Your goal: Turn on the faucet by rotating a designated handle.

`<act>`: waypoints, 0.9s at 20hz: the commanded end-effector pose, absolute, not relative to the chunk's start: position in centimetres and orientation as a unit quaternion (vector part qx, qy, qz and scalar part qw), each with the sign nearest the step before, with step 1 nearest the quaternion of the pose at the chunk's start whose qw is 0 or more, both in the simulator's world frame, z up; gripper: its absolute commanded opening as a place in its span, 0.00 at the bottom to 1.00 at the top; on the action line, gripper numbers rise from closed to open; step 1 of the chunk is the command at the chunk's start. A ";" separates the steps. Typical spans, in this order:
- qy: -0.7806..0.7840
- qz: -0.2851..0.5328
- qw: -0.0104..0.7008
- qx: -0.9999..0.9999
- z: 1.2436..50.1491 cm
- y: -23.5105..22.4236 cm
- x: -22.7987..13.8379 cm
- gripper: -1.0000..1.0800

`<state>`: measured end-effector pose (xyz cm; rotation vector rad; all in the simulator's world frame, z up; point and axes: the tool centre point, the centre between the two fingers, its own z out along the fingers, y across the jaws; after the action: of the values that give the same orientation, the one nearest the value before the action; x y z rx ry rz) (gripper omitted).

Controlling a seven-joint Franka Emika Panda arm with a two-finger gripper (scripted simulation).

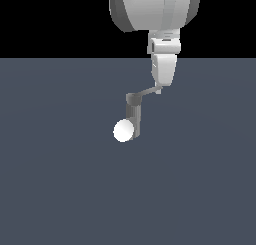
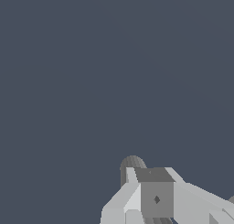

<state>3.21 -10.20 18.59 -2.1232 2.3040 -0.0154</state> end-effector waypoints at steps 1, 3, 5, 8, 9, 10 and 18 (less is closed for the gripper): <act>0.737 0.000 0.000 -0.676 18.2 -10.5 1.9 0.00; 0.737 0.000 0.000 -0.676 18.2 -10.5 1.3 0.00; 0.737 0.000 0.000 -0.676 18.2 -10.5 0.7 0.00; 0.738 0.000 0.000 -0.675 18.2 -10.5 -0.3 0.00; 0.738 0.000 0.000 -0.675 18.2 -10.5 -0.3 0.00; 0.733 -0.013 0.011 -0.681 19.5 -9.8 1.1 0.00; 0.734 -0.008 0.007 -0.679 19.0 -8.2 -1.5 0.00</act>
<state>-0.51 -9.45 19.84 -2.0990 2.3025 -0.0543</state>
